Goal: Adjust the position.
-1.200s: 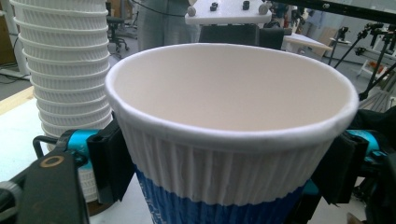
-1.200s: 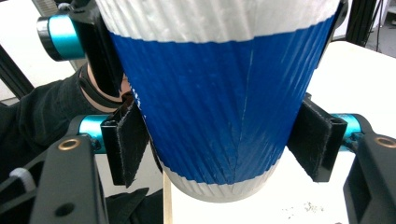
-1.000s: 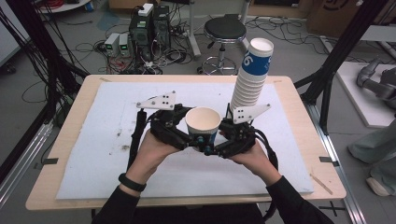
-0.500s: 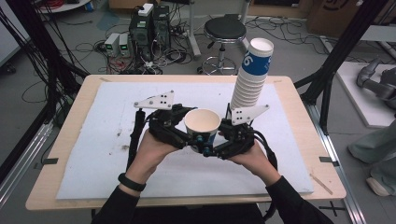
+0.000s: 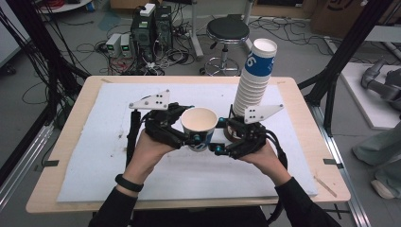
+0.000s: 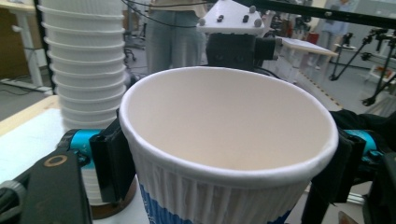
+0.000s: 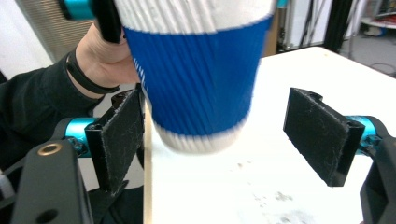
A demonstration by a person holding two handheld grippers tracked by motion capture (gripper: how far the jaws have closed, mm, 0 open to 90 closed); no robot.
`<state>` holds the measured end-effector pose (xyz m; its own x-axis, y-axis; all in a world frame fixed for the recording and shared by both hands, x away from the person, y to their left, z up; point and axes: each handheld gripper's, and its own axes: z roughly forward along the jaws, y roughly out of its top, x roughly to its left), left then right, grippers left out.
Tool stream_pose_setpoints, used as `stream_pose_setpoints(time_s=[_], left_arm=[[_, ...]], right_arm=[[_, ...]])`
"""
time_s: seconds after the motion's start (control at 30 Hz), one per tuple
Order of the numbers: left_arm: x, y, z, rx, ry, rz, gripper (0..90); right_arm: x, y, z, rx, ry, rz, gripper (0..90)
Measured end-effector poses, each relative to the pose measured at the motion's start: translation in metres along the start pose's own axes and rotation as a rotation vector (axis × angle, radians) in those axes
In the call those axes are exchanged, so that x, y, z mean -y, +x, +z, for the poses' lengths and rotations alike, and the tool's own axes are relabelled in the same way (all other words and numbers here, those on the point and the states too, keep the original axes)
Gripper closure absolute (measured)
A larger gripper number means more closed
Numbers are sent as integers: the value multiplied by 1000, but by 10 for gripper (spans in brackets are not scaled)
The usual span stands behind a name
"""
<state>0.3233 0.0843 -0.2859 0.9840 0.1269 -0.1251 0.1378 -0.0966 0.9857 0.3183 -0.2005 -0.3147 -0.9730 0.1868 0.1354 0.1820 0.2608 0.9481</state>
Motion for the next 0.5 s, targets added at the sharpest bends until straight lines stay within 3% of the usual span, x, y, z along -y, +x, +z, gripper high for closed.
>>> stream_pose_setpoints(time_s=[0.33,0.5], left_arm=[[-1,1,-17,-48,8,13,220],[-1,0,-28,-73,25,28,219]], right_arm=[[-2,-11,-47,125,-64,-10,203],[0,-14,-63,159,-76,-11,203]])
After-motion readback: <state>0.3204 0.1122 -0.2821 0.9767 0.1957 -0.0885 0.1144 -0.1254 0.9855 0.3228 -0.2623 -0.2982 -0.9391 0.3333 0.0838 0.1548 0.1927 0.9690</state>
